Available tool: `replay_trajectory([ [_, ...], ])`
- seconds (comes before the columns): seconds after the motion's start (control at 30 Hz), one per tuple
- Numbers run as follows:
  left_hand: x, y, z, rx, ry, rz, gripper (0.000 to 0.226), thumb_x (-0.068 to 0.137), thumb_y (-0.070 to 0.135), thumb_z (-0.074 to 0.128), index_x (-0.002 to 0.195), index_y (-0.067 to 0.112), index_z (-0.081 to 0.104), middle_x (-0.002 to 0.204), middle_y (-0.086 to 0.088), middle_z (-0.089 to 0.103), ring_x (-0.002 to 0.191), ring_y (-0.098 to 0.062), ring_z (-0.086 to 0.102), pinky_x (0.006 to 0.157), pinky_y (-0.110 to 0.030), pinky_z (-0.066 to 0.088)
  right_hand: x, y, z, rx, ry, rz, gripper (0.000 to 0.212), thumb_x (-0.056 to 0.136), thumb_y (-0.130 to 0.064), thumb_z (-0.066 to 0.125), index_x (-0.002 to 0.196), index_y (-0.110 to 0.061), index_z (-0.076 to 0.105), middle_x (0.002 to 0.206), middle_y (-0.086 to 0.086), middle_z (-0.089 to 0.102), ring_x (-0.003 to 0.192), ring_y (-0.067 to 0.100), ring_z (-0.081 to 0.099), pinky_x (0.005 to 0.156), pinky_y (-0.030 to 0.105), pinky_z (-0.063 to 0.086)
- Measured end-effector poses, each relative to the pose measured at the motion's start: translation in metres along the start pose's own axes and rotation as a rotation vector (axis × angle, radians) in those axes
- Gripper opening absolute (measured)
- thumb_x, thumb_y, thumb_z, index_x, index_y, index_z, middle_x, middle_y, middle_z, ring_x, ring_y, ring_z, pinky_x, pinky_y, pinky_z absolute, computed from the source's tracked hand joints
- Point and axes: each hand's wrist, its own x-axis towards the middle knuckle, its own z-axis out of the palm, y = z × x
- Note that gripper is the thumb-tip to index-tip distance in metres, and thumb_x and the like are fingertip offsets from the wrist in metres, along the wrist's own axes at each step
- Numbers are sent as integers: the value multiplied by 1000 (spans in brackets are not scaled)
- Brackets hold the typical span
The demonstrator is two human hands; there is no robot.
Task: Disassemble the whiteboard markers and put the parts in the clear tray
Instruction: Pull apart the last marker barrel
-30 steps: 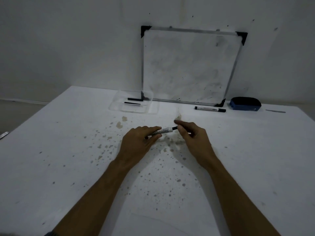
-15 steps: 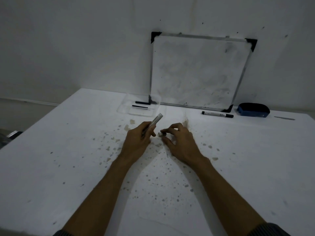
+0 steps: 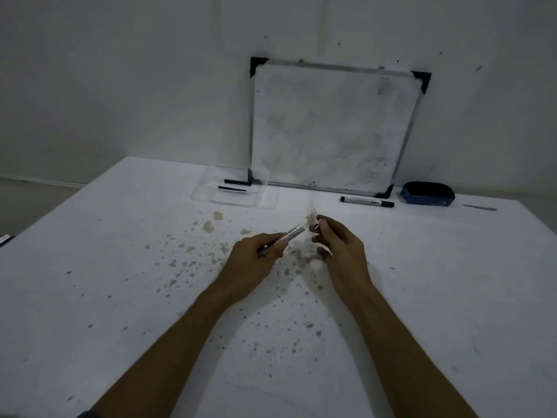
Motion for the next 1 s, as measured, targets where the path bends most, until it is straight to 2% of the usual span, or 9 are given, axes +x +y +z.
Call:
replay_trajectory([
  [0.1,-3,-3,-1,-25,-8,17,31,100,48,62,125,36,74,85,21,75,66,1,62,59,-14,47,0,-2,-6,104,-7,80,21,97,-21,69,115,-13,76,106,7,80,88,16,75,85,35,58],
  [0.17,-2,-4,-2,-32,3,17,30,99,47,64,124,35,75,85,23,75,66,2,62,60,-11,47,-1,-2,-3,67,-24,77,23,96,-22,70,117,-13,75,106,7,81,92,19,77,87,35,59],
  [0.27,-3,-4,-3,-25,-9,13,27,98,44,68,122,34,77,90,23,76,73,-1,67,64,-11,49,-3,-3,1,3,-21,62,24,95,-24,72,117,-13,75,103,5,81,94,22,78,85,32,60],
  [0.47,-4,-3,-4,-40,-24,26,28,97,42,69,121,30,78,85,21,75,66,2,61,62,-12,46,-5,-3,4,-52,0,36,23,95,-28,71,113,-14,75,98,0,82,88,19,79,78,26,60],
  [0.6,-6,-2,-4,-34,-35,40,27,97,40,71,120,30,78,88,14,76,70,-1,64,63,-11,46,-4,-3,5,-37,9,56,26,94,-34,71,111,-14,77,102,1,82,89,21,79,76,29,55],
  [0.73,-6,-1,-3,-32,-57,43,26,97,42,71,120,31,78,87,17,75,72,-2,65,65,-11,45,-6,-1,7,-76,2,30,28,93,-35,73,111,-13,75,100,0,82,89,20,80,83,38,56],
  [0.87,-5,-2,-3,-46,-50,35,27,97,44,70,120,32,77,90,16,77,73,-4,67,65,-14,49,-6,-2,8,-13,60,15,23,94,-31,72,110,-14,74,102,-2,82,88,20,79,80,36,52],
  [0.93,-5,-2,-4,-52,-43,21,28,97,45,69,120,32,77,93,16,78,77,-5,68,68,-15,50,-5,-3,7,12,64,20,21,94,-29,72,110,-14,74,102,-1,82,87,22,79,84,40,54],
  [1.0,-4,-3,-4,-54,-40,15,29,97,45,68,121,31,77,92,18,77,75,-2,67,67,-14,49,-5,-2,7,-27,41,-9,24,93,-30,73,111,-14,74,102,-2,82,85,21,79,83,37,56],
])
